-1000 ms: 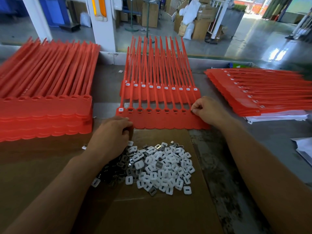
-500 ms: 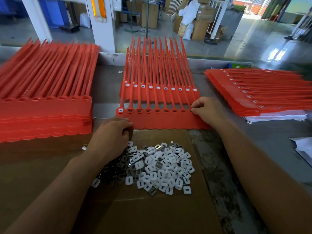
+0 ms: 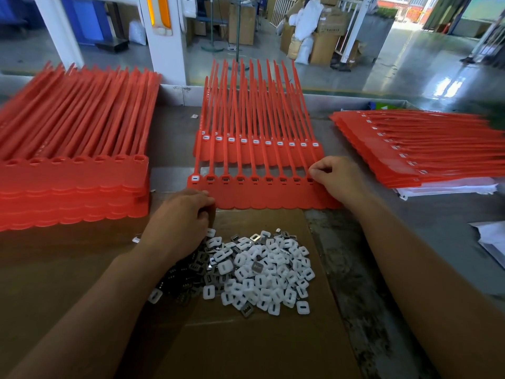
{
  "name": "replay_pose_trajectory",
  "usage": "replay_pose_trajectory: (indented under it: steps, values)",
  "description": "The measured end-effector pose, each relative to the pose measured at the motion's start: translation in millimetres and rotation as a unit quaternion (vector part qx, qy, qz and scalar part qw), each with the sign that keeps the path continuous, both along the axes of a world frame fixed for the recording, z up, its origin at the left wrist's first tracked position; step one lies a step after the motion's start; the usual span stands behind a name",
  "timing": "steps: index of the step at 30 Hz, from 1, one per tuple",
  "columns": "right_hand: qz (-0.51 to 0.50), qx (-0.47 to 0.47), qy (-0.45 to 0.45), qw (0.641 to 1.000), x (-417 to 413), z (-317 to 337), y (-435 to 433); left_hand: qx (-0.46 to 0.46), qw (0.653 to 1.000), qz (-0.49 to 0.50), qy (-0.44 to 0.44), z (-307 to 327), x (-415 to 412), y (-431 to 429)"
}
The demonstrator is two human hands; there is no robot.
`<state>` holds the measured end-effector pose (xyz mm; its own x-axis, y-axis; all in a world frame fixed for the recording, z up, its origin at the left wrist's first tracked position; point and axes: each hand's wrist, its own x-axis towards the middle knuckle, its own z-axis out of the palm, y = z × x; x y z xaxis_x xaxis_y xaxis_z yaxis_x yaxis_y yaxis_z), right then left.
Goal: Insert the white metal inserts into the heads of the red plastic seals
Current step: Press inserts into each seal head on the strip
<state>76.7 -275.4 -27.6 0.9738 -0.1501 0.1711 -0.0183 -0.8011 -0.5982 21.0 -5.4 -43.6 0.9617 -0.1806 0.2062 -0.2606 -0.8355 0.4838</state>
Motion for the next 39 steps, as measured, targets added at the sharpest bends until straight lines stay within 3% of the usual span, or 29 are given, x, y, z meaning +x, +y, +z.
replay_pose_trajectory:
  steps: [4, 8, 11, 25, 39]
  values:
    - [0.080, 0.015, -0.028, 0.996, -19, 16, 11, 0.003, 1.000, 0.000, 0.000, 0, 1, 0]
    - [0.230, -0.025, 0.091, 0.969, -40, 28, 27, 0.002, 1.000, 0.004, 0.000, 0, 0, 0]
    - [0.287, -0.066, 0.147, 0.944, -49, 27, 34, 0.001, 1.000, 0.003, 0.000, 0, -1, 0]
    - [0.271, -0.074, 0.154, 0.947, -56, 16, 39, 0.004, 1.000, 0.002, 0.000, -1, 1, 0]
    - [0.280, -0.169, 0.143, 0.934, -66, 17, 46, 0.005, 1.000, 0.002, 0.001, 0, 0, 0]
